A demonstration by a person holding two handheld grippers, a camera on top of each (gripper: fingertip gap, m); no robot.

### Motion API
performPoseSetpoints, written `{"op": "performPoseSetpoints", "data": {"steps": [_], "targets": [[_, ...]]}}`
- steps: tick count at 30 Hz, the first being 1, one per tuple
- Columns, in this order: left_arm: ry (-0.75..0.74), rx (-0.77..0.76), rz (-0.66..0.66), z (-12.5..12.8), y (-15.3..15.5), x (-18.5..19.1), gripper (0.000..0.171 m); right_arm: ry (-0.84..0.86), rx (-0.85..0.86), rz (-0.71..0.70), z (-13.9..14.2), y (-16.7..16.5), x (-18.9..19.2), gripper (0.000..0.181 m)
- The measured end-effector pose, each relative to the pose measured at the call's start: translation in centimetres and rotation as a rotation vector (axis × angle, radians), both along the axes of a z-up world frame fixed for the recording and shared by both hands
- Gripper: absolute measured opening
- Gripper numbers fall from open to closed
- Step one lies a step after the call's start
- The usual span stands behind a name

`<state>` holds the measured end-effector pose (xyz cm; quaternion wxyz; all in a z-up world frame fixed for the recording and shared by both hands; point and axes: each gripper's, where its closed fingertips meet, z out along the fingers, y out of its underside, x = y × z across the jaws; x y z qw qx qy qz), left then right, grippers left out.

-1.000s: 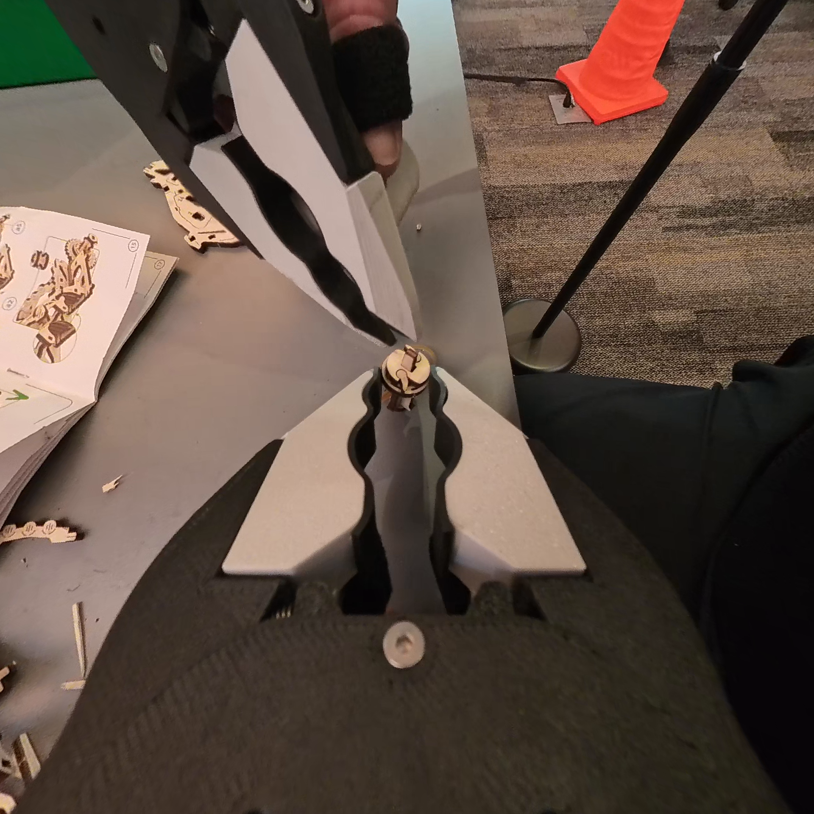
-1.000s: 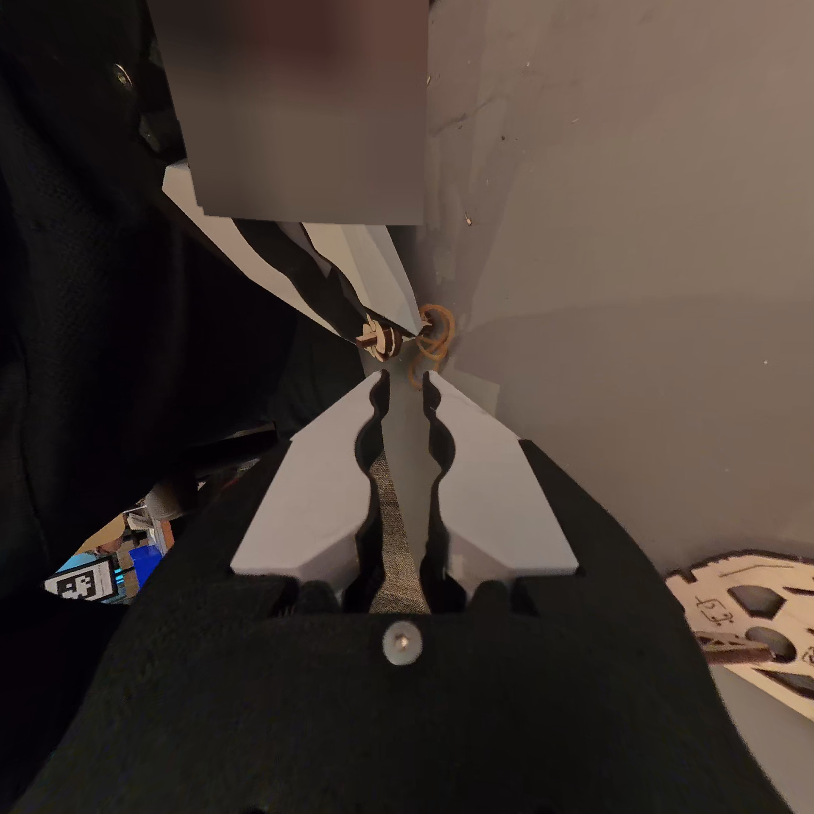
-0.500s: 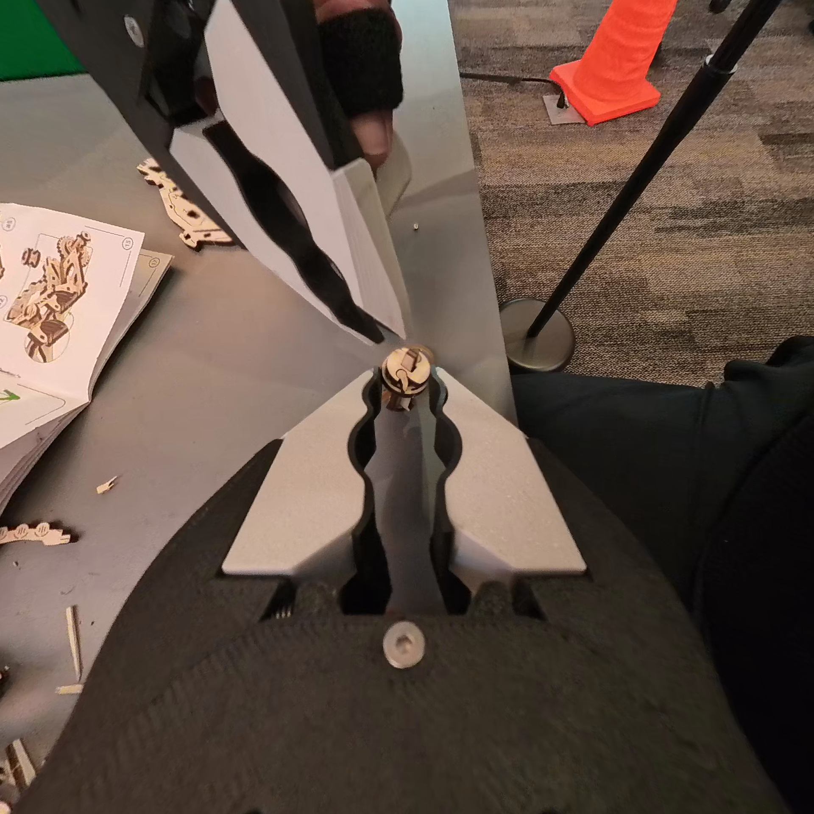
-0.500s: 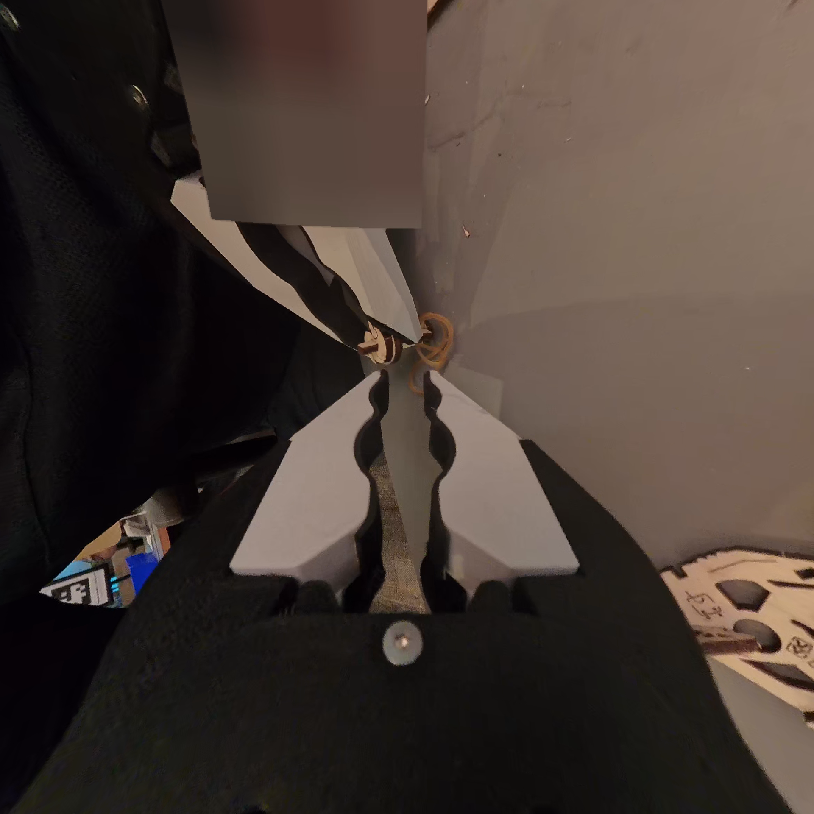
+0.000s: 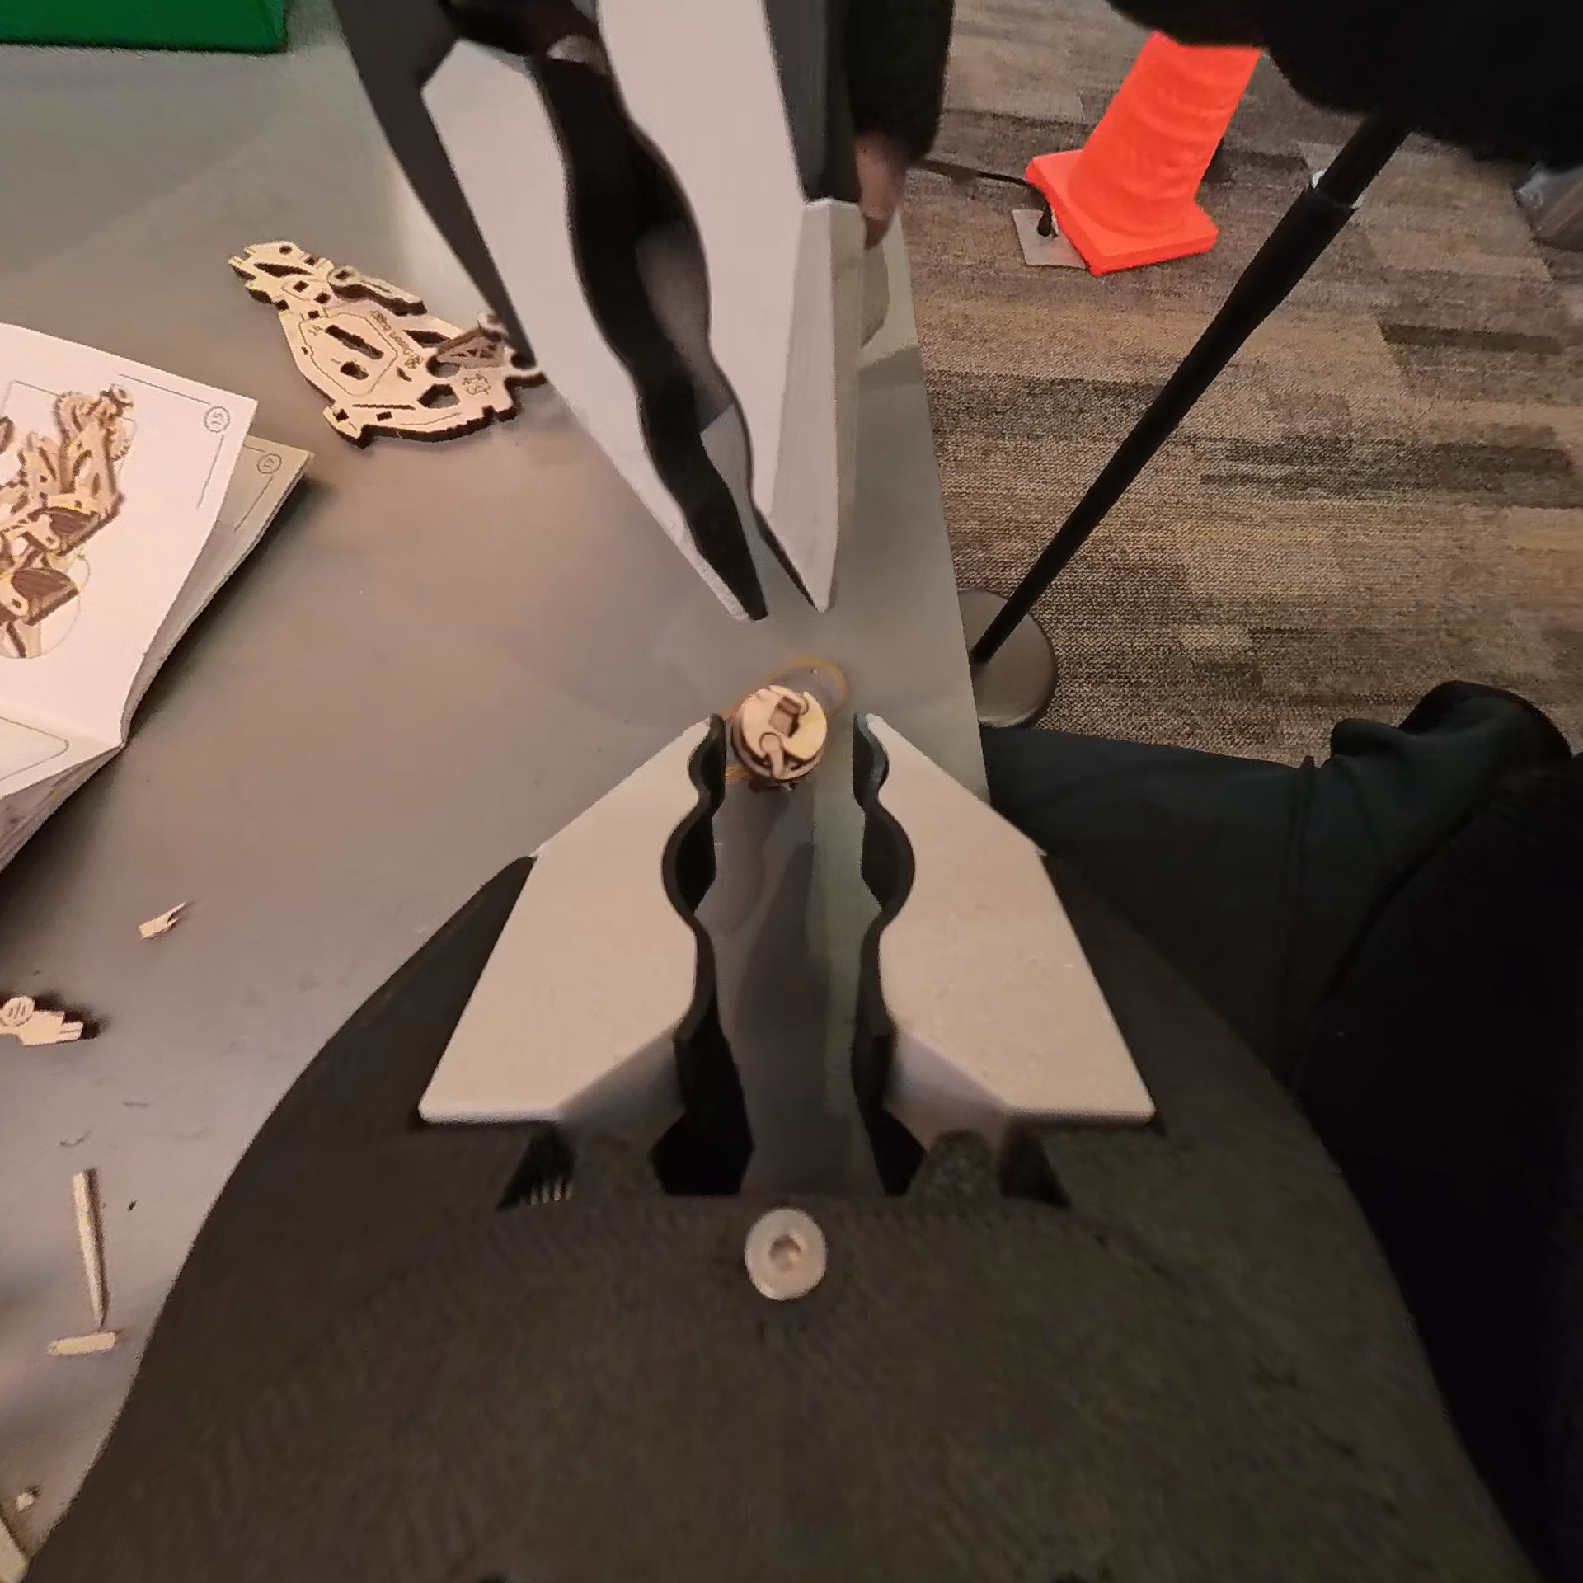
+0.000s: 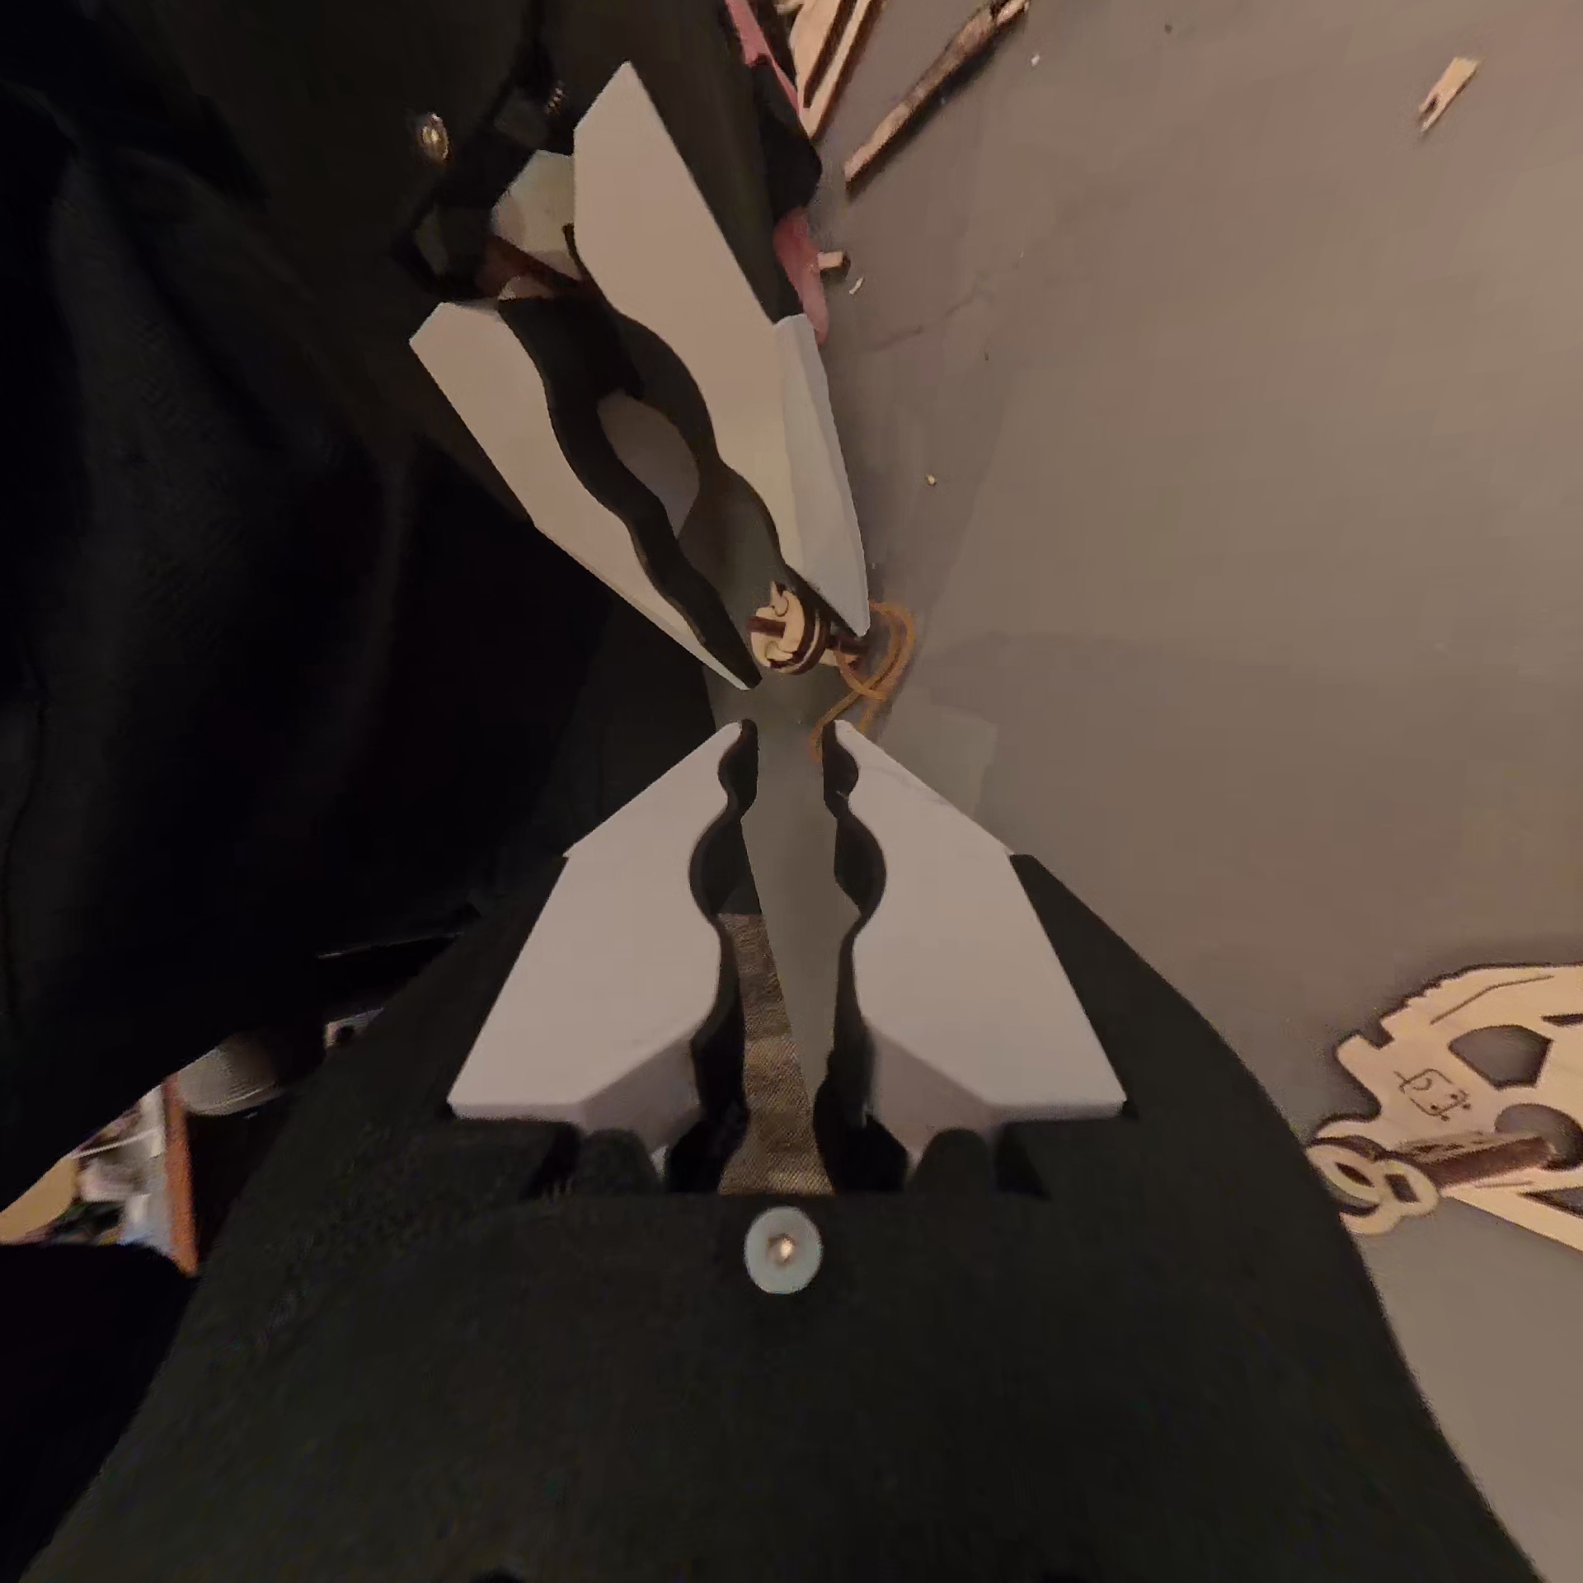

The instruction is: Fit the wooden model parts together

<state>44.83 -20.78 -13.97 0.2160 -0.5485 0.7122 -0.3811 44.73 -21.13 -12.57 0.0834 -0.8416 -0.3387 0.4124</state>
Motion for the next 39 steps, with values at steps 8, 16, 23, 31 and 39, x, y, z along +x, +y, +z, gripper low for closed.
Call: {"op": "performPoseSetpoints", "data": {"steps": [8, 16, 23, 31, 39], "targets": [[-0.028, -0.012, 0.036, 1.3, 0.9, -1.3, 0.023, -0.063, 0.342, -0.066, 0.2, 0.7, -0.8, 0.031], [-0.044, 0.041, 0.025, 1.2, 0.7, -1.2, 0.003, -0.131, 0.576, -0.111, -0.3, 1.5, -2.1, 0.033], [-0.039, 0.067, 0.021, 1.0, 0.6, -1.0, 0.000, -0.152, 0.617, -0.091, -0.6, 1.5, -2.4, 0.020], [-0.045, 0.055, 0.029, 1.0, 0.7, -1.0, 0.000, -0.149, 0.618, -0.086, -0.7, 1.5, -2.5, 0.017], [-0.065, 0.015, 0.038, 1.6, 0.7, -1.2, 0.000, -0.141, 0.613, -0.092, -0.7, 1.5, -2.6, 0.019]]}}
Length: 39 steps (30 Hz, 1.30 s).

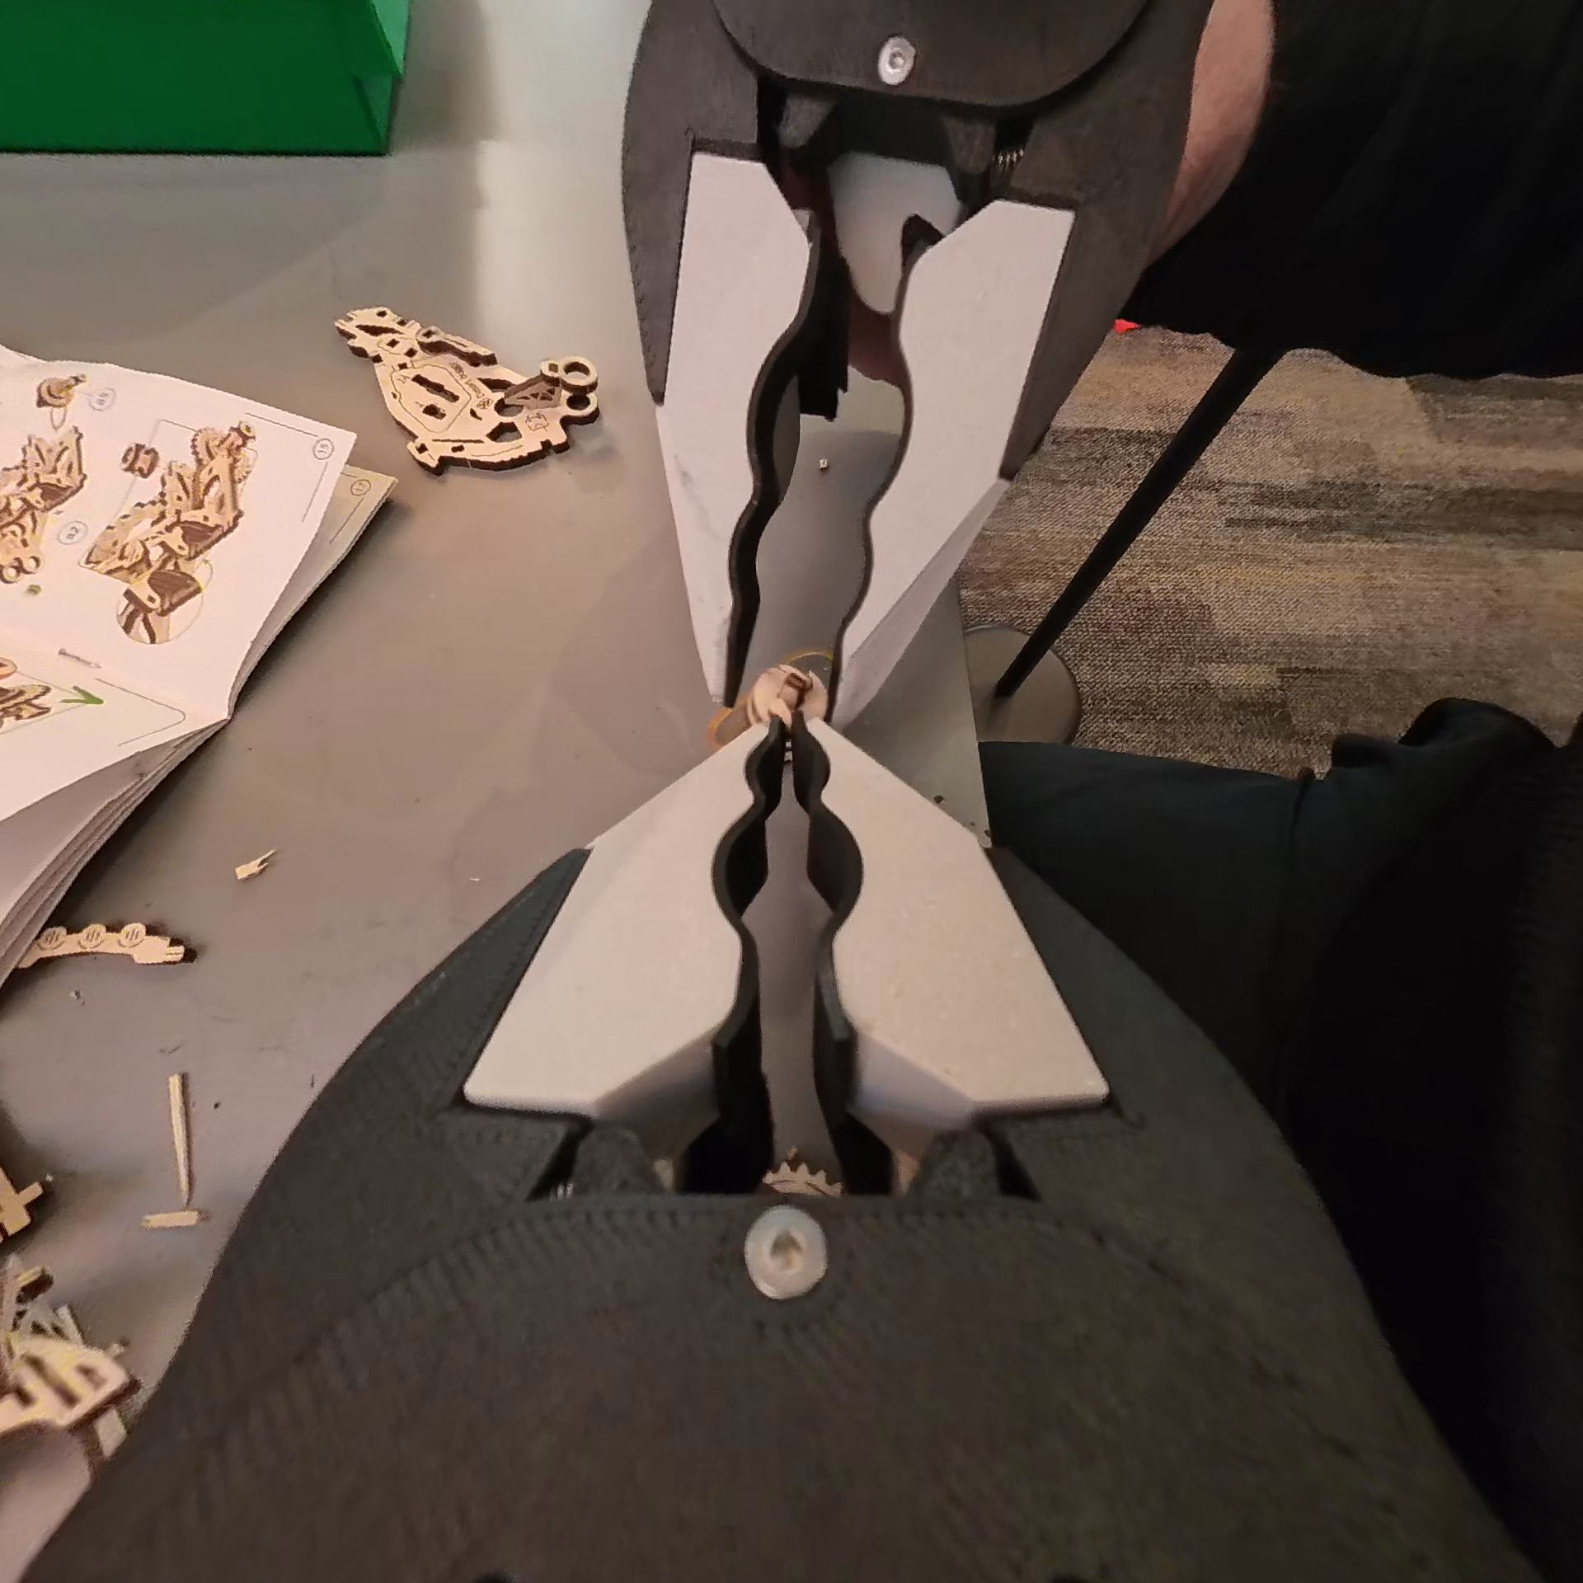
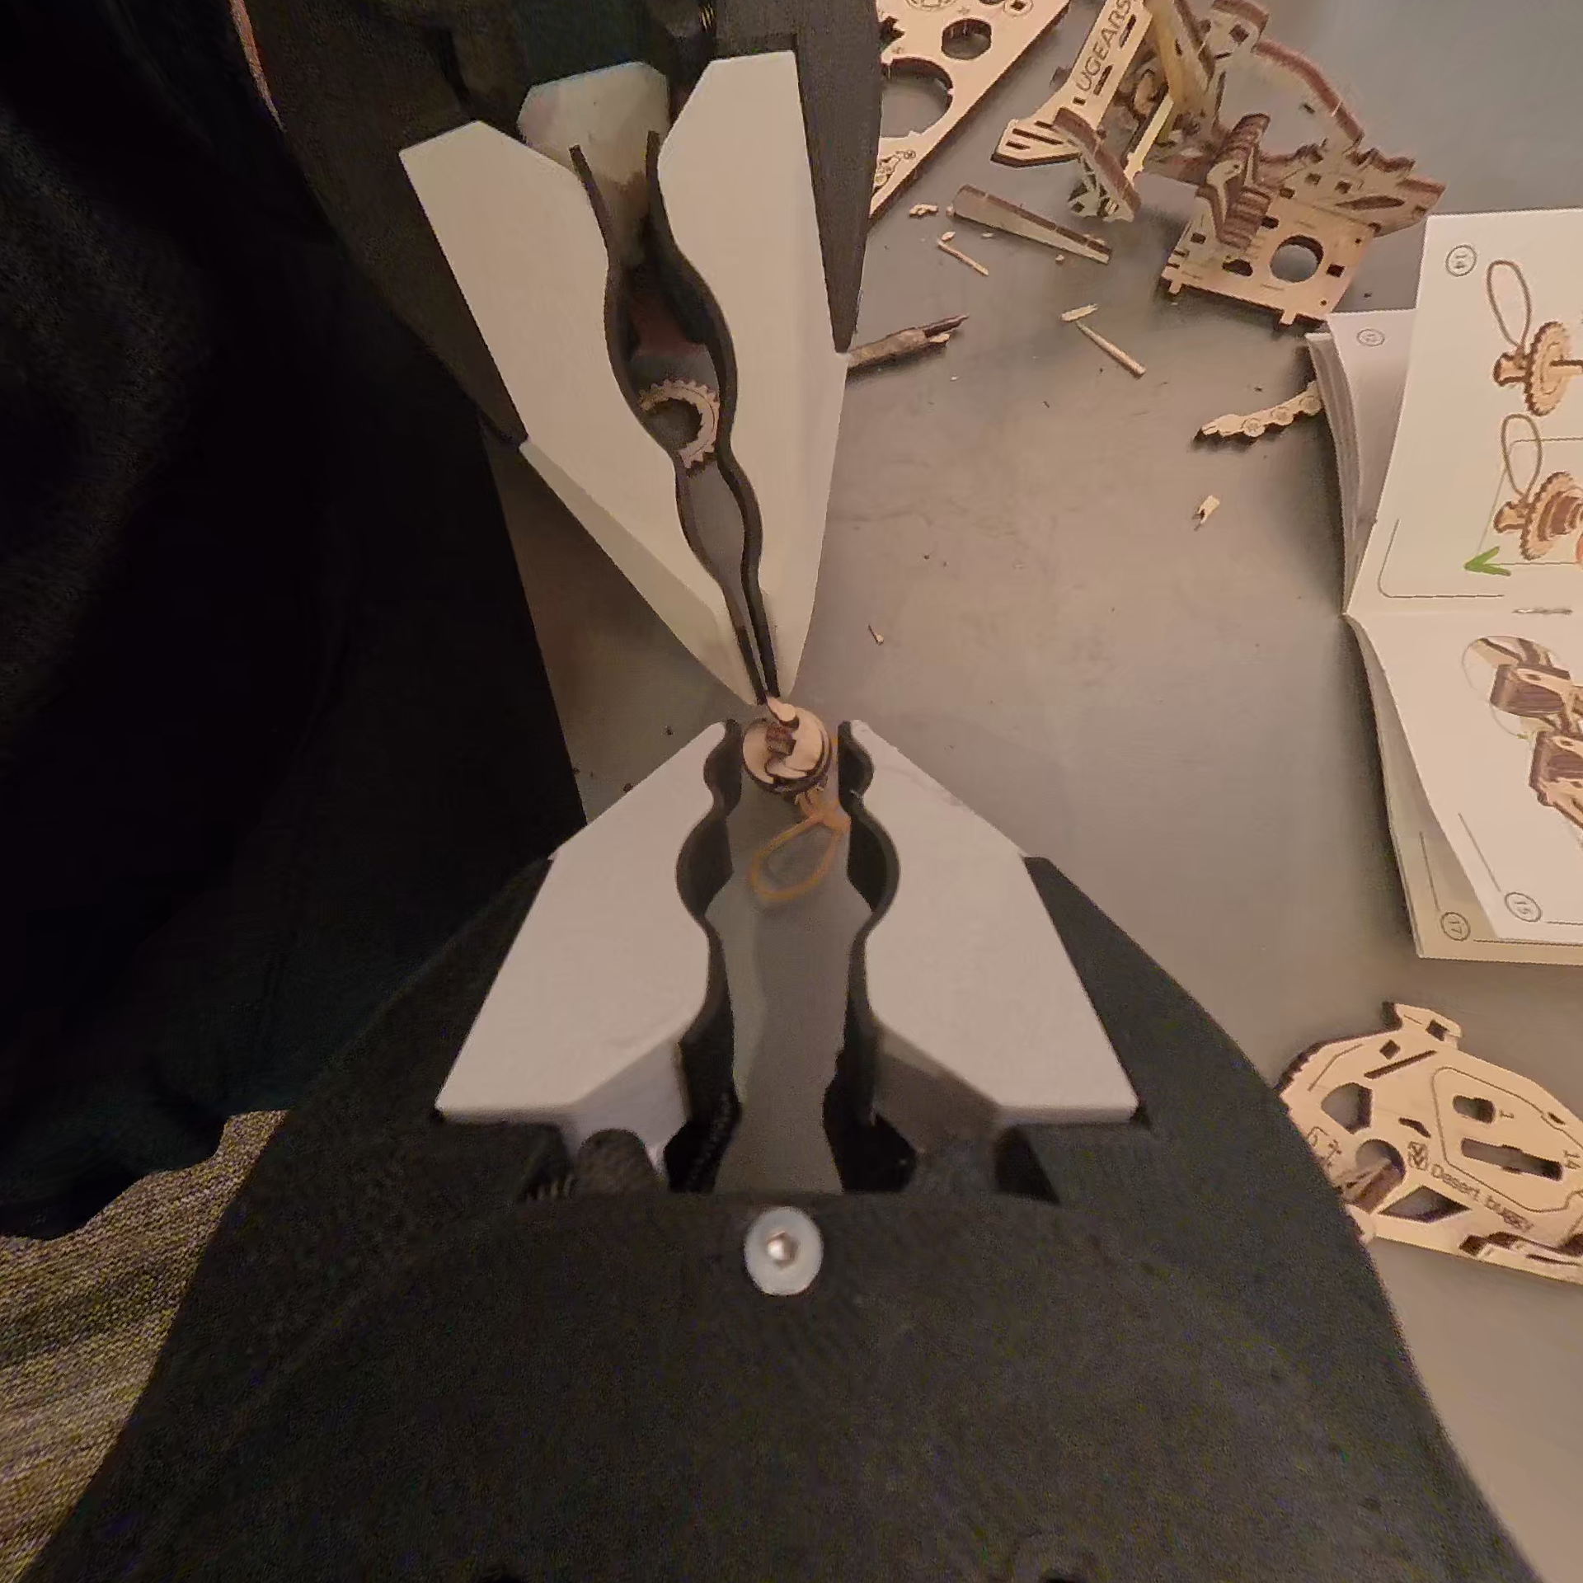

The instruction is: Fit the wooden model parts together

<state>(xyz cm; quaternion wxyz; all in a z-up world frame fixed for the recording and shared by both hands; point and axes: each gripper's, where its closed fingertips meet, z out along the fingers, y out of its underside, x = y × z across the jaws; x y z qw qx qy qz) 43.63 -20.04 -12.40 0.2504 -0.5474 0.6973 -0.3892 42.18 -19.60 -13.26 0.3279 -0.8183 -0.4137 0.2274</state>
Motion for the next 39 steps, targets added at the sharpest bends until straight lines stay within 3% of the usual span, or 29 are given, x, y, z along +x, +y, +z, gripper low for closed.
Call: {"op": "performPoseSetpoints", "data": {"steps": [8, 14, 19, 23, 30, 39], "targets": [[-0.076, -0.220, 0.043, 2.0, 0.4, -0.4, 0.000, 0.049, 0.033, -0.021, 1.6, 0.2, 0.2, 0.032], [-0.190, -0.582, 0.030, 5.4, 0.2, -0.5, 0.000, 0.083, 0.156, 0.005, 4.7, 0.4, 0.2, 0.016], [-0.246, -0.795, -0.020, 7.2, 0.0, -0.9, 0.000, 0.144, 0.259, 0.086, 7.1, 0.1, -0.9, 0.010], [-0.256, -0.940, -0.073, 8.3, -0.3, -1.2, 0.000, 0.099, 0.351, 0.135, 8.1, 0.1, -1.3, 0.001], [-0.264, -1.095, -0.116, 9.3, -0.2, -1.4, 0.000, 0.036, 0.443, 0.187, 9.3, 0.1, -1.6, 0.005], [-0.243, -1.144, -0.120, 9.3, 0.1, -1.5, 0.000, -0.031, 0.480, 0.250, 9.4, 0.2, -1.8, 0.001]]}}
